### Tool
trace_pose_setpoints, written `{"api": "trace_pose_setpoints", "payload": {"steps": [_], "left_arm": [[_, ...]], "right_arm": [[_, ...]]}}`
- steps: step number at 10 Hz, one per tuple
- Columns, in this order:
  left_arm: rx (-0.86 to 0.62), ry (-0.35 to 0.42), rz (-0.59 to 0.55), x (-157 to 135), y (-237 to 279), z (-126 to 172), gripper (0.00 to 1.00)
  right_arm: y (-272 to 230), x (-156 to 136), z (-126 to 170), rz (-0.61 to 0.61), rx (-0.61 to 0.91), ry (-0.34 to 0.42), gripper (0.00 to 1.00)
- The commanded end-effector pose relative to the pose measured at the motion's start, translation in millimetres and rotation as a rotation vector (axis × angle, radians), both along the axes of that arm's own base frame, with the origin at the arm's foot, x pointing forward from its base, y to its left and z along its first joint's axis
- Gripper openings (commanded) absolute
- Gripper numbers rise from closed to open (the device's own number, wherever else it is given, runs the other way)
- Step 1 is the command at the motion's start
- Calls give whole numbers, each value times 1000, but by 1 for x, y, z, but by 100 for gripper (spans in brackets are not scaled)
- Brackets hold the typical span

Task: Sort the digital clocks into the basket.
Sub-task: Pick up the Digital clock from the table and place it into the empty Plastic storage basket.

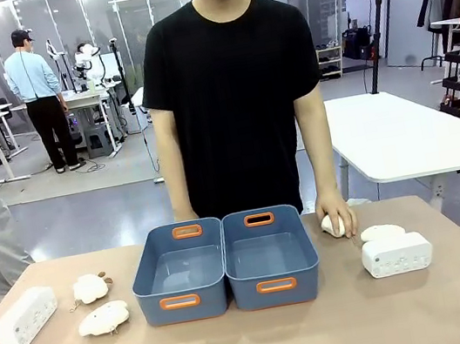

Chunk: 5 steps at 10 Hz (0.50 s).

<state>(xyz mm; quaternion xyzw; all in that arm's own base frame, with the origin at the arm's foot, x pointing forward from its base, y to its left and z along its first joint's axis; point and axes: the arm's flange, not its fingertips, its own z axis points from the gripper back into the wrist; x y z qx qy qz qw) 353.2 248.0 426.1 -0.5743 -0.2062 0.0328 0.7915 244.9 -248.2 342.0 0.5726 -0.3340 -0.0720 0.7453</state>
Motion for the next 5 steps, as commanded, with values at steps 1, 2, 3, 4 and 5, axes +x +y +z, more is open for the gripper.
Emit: {"api": "trace_pose_setpoints", "payload": {"steps": [1,2,3,4,5], "left_arm": [[-12,-16,-9,0,1,1,100],[-12,-16,-9,0,1,1,100],[-12,-16,-9,0,1,1,100],[-12,-16,-9,0,1,1,100],[-12,-16,-9,0,1,1,100]], "right_arm": [[0,-1,1,7,1,-8,100],[0,-1,1,7,1,-8,100],[0,-1,1,7,1,-8,100],[0,-1,1,7,1,-8,100],[0,-1,1,7,1,-8,100]]}}
